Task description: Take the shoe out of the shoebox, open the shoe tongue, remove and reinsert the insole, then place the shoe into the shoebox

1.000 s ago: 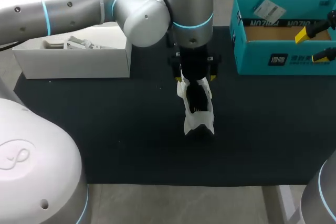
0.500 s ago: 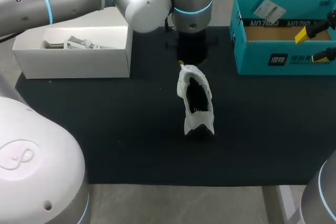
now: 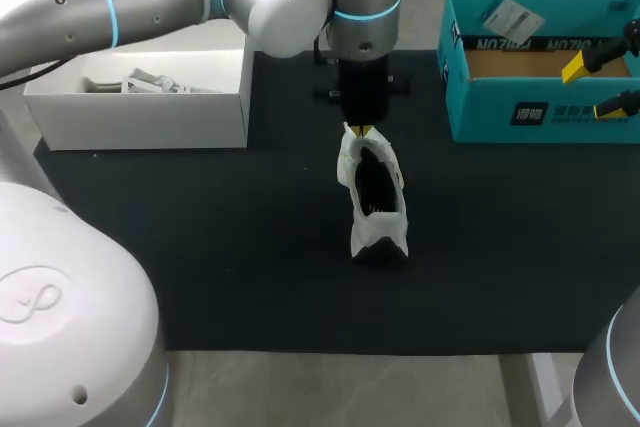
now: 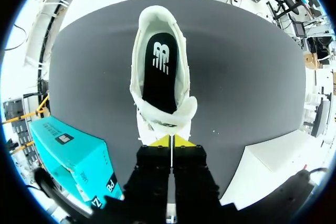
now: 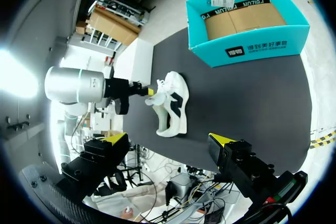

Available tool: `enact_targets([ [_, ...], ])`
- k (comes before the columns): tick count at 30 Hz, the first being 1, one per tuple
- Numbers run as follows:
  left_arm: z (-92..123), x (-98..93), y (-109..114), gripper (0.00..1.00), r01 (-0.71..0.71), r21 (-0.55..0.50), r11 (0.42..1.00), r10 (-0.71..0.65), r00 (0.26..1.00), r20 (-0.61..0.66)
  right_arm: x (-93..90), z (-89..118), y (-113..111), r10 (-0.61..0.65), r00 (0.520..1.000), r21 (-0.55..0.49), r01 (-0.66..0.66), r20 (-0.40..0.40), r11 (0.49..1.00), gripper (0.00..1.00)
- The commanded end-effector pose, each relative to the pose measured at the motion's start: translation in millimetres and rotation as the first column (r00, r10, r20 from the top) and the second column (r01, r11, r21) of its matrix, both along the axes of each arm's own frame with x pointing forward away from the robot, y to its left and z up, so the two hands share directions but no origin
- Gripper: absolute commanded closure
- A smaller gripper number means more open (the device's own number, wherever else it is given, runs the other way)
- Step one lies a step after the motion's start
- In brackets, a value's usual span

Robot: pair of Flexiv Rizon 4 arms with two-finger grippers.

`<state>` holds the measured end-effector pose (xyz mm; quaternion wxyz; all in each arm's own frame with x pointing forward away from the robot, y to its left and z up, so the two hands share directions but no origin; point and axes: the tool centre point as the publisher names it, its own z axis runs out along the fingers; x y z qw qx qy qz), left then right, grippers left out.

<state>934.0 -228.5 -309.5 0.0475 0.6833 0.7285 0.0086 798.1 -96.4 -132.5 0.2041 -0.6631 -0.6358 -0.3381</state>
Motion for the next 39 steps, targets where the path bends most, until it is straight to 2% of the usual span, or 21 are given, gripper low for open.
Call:
enact_targets([
  [1, -1.2, -10.7, 6.7, 1.0, -0.001, -0.028, 1.0, 0.0, 1.0, -0.018, -0.1, 0.0, 0.1, -0.001, 1.0, -0.002, 0.001, -0.002, 1.0, 0.0],
  [9, -4.7, -39.8, 6.4, 1.0, -0.089, -0.075, 0.993, 0.082, 0.992, -0.097, -0.1, 0.0, 0.1, -0.001, 1.0, -0.002, 0.001, -0.002, 1.0, 0.0],
  [12, -2.6, -42.2, 6.0, 1.0, -0.094, -0.06, 0.994, 0.089, 0.993, -0.075, -0.1, 0.0, 0.1, -0.001, 1.0, -0.002, 0.001, -0.002, 1.0, 0.0],
  [18, 12.4, -37.2, 19.4, 1.0, -0.124, -0.059, 0.991, 0.122, 0.992, -0.03, -0.1, 0.0, 0.1, -0.001, 1.0, -0.002, 0.001, -0.002, 1.0, 0.0],
  [24, 9.2, -42.6, 29.0, 1.0, -0.131, -0.042, 0.99, 0.129, 0.99, -0.057, -0.1, 0.0, 0.1, -0.001, 1.0, -0.002, 0.001, -0.002, 1.0, 0.0],
  [30, -7.1, -44.4, 17.9, 1.0, -0.106, -0.035, 0.994, 0.104, 0.992, -0.069, -0.1, 0.0, 0.1, -0.001, 1.0, -0.002, 0.001, -0.002, 1.0, 0.0],
  [39, -3.5, -42.1, -2.1, 1.0, -0.053, -0.043, 0.998, 0.052, 0.998, -0.036, -0.1, 0.0, 0.1, -0.001, 1.0, -0.002, 0.001, -0.002, 1.0, 0.0],
])
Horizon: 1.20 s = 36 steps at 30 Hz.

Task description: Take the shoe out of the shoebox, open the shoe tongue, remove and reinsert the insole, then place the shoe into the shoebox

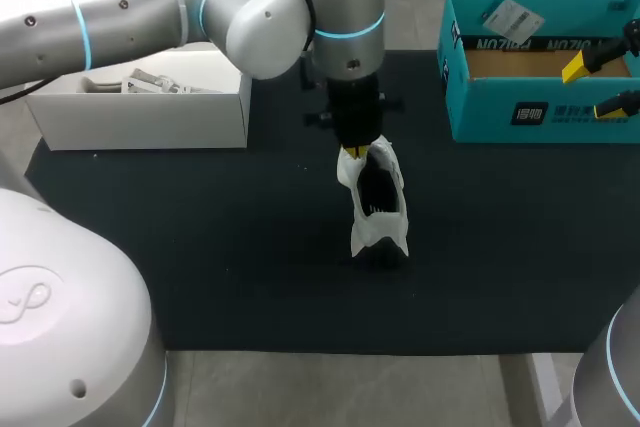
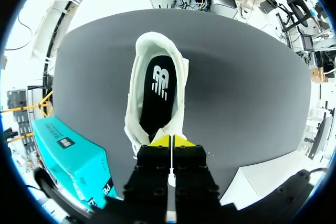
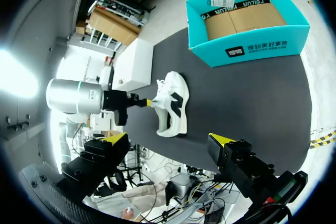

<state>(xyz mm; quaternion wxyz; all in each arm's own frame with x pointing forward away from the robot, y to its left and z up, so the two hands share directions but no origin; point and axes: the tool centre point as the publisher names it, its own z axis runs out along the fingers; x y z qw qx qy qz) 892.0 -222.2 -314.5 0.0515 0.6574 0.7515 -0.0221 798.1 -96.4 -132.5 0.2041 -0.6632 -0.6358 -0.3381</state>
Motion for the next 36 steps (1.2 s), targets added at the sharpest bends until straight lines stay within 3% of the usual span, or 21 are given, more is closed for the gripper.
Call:
enact_targets([
  [1, 1.0, -1.3, -10.7, 1.0, 0.022, 0.015, 1.0, -0.022, 1.0, 0.008, -0.1, -0.1, 0.0, -0.001, 1.0, -0.002, 0.001, -0.001, 1.0, 0.0],
  [8, -6.5, -8.1, -18.5, 1.0, 0.06, 0.037, 0.998, -0.059, 0.998, -0.026, -0.1, -0.1, 0.0, -0.001, 1.0, -0.002, 0.001, -0.001, 1.0, 0.0],
  [15, 23.8, -23.9, -10.3, 1.0, 0.09, 0.015, 0.996, -0.09, 0.996, 0.011, -0.1, -0.1, 0.0, -0.001, 1.0, -0.002, 0.001, -0.001, 1.0, 0.0],
  [20, 39.0, -13.1, -7.7, 1.0, 0.055, 0.009, 0.998, -0.055, 0.994, 0.092, -0.1, -0.1, 0.0, -0.001, 1.0, -0.002, 0.001, -0.001, 1.0, 0.0],
  [28, 5.7, 24.1, -16.3, 1.0, 0.007, -0.002, 1.0, -0.007, 0.998, 0.069, -0.1, -0.1, 0.0, -0.001, 1.0, -0.002, 0.001, -0.001, 1.0, 0.0],
  [32, -4.6, 32.3, -17.3, 1.0, -0.009, -0.024, 1.0, 0.011, 0.999, 0.054, -0.1, -0.1, 0.0, -0.001, 1.0, -0.002, 0.001, -0.001, 1.0, 0.0],
  [36, -7.5, 29.0, -18.2, 1.0, 0.003, -0.006, 1.0, -0.003, 1.0, 0.023, -0.1, -0.1, 0.0, -0.001, 1.0, -0.002, 0.001, -0.001, 1.0, 0.0],
])
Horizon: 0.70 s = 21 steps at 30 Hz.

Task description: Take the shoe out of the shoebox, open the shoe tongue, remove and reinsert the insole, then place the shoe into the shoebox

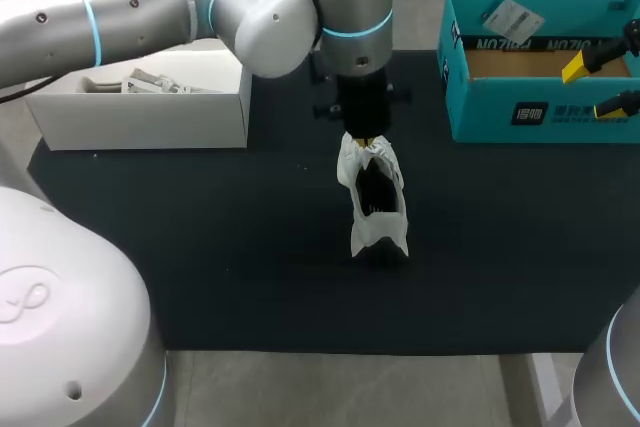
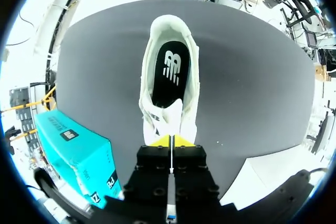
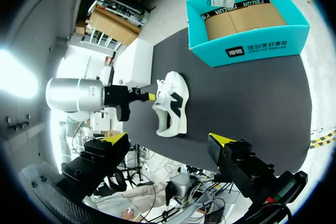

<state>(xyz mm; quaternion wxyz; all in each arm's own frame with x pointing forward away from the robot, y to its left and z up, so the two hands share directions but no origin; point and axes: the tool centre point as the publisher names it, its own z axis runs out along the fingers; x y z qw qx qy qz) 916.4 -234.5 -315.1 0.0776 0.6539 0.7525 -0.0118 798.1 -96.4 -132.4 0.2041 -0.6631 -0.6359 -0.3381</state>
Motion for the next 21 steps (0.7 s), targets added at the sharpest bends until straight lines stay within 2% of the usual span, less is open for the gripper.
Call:
enact_targets([
  [1, -7.4, 3.2, -5.8, 1.0, 0.015, 0.014, 1.0, -0.014, 0.999, -0.031, 0.0, -0.1, 0.0, -0.001, 1.0, -0.002, 0.001, -0.001, 1.0, 0.0],
  [12, -14.4, -24.5, -5.3, 1.0, 0.051, 0.024, 0.998, -0.047, 0.986, -0.158, 0.0, -0.1, 0.0, -0.001, 1.0, -0.002, 0.001, -0.001, 1.0, 0.0],
  [16, -14.9, -31.8, -5.9, 1.0, 0.032, 0.07, 0.997, -0.015, 0.974, -0.226, 0.0, -0.1, 0.0, -0.001, 1.0, -0.002, 0.001, -0.001, 1.0, 0.0],
  [21, 0.1, -41.7, -6.2, 1.0, -0.022, 0.105, 0.994, 0.049, 0.965, -0.258, 0.0, -0.1, 0.0, -0.001, 1.0, -0.002, 0.001, -0.001, 1.0, 0.0],
])
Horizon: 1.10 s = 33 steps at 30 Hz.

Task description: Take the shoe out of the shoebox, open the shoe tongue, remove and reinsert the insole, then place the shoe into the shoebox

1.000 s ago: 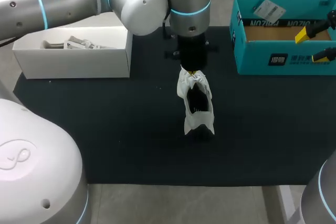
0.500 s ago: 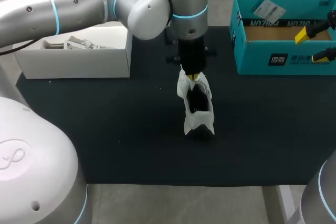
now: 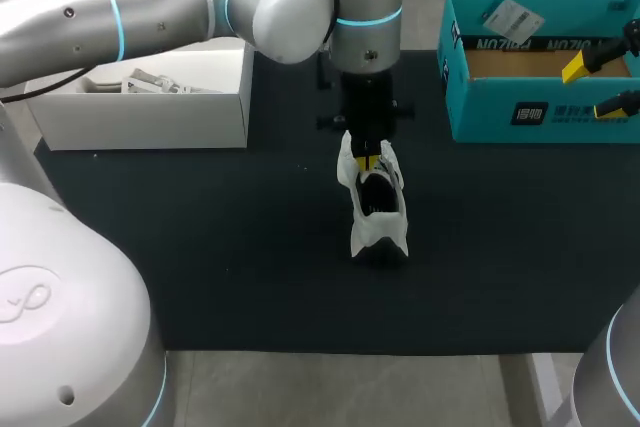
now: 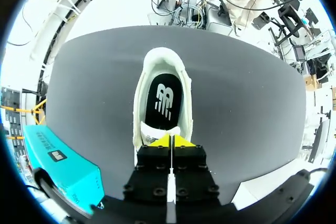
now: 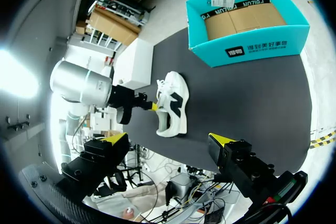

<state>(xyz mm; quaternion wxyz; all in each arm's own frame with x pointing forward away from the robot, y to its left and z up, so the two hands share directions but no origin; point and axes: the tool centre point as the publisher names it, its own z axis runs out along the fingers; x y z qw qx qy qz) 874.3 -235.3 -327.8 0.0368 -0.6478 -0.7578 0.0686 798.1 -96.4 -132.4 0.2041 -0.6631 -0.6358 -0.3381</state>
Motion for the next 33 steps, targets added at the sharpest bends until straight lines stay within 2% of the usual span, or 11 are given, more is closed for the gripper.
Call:
enact_targets([
  [1, 18.2, -0.6, -4.7, 1.0, -0.038, 0.048, 0.998, 0.04, 0.999, -0.026, 0.0, -0.1, 0.1, -0.001, 1.0, -0.002, 0.001, -0.001, 1.0, 0.0],
  [3, 27.3, -2.9, -3.3, 1.0, -0.056, 0.095, 0.994, 0.062, 0.996, -0.064, 0.0, -0.1, 0.1, -0.001, 1.0, -0.002, 0.001, -0.001, 1.0, 0.0],
  [5, 32.2, -5.0, -2.0, 1.0, -0.097, 0.183, 0.978, 0.106, 0.993, -0.042, 0.0, -0.1, 0.1, -0.001, 1.0, -0.002, 0.001, -0.001, 1.0, 0.0],
  [7, 36.6, -8.3, 0.0, 1.0, -0.136, 0.183, 0.974, 0.154, 0.984, -0.088, 0.0, -0.1, 0.1, -0.001, 1.0, -0.002, 0.001, -0.001, 1.0, 0.0],
  [29, 36.6, -8.3, 0.0, 1.0, -0.136, 0.183, 0.974, 0.154, 0.984, -0.088, 0.0, -0.1, 0.1, -0.001, 1.0, -0.002, 0.001, -0.001, 1.0, 0.0],
  [31, 39.2, -11.4, -4.6, 1.0, -0.271, 0.181, 0.945, 0.293, 0.95, -0.109, 0.0, -0.1, 0.1, -0.001, 1.0, -0.002, 0.001, -0.001, 1.0, 0.0],
  [32, 40.6, -14.6, -7.1, 1.0, -0.408, 0.212, 0.888, 0.433, 0.897, -0.086, 0.0, -0.1, 0.1, -0.001, 1.0, -0.002, 0.001, -0.001, 1.0, 0.0],
  [33, 40.6, -15.5, -8.3, 1.0, -0.433, 0.187, 0.882, 0.458, 0.881, -0.119, 0.0, -0.1, 0.1, -0.001, 1.0, -0.002, 0.001, -0.001, 1.0, 0.0],
])
